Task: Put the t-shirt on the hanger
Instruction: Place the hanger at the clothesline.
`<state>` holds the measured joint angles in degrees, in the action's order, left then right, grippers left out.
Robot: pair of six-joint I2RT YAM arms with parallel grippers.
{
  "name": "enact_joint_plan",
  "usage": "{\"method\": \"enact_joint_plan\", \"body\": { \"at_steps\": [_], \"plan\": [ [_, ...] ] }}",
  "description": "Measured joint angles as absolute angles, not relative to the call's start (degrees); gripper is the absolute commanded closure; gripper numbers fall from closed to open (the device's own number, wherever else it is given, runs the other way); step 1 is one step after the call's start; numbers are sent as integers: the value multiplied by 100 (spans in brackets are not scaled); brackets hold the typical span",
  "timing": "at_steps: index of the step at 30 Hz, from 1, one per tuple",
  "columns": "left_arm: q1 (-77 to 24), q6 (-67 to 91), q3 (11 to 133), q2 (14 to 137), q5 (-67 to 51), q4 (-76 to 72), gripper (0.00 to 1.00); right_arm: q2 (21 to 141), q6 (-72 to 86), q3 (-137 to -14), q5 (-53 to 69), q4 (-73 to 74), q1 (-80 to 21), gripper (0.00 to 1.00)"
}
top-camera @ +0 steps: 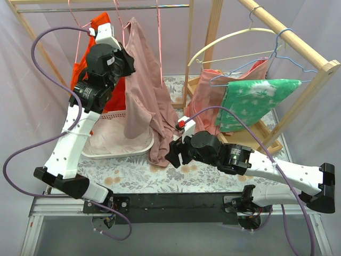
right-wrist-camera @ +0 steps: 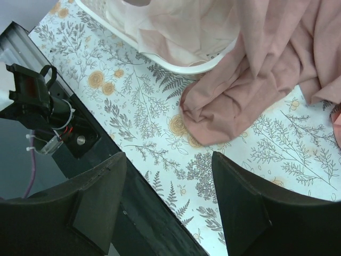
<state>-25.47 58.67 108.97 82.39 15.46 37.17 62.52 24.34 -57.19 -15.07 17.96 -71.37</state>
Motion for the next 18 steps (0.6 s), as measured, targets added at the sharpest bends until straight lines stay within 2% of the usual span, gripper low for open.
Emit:
{"method": "enact_joint_plan", "body": {
  "at_steps": [7, 18],
  "plan": [
    [-2093, 5850, 11122, 8586, 1081, 3505, 100, 6053, 2493, -5719, -1557, 1909, -7137, 28],
    [-2029, 5861, 11161, 8621, 803, 3358, 100, 5951, 2530, -5719, -1640, 2016, -7137, 28]
  ]
}}
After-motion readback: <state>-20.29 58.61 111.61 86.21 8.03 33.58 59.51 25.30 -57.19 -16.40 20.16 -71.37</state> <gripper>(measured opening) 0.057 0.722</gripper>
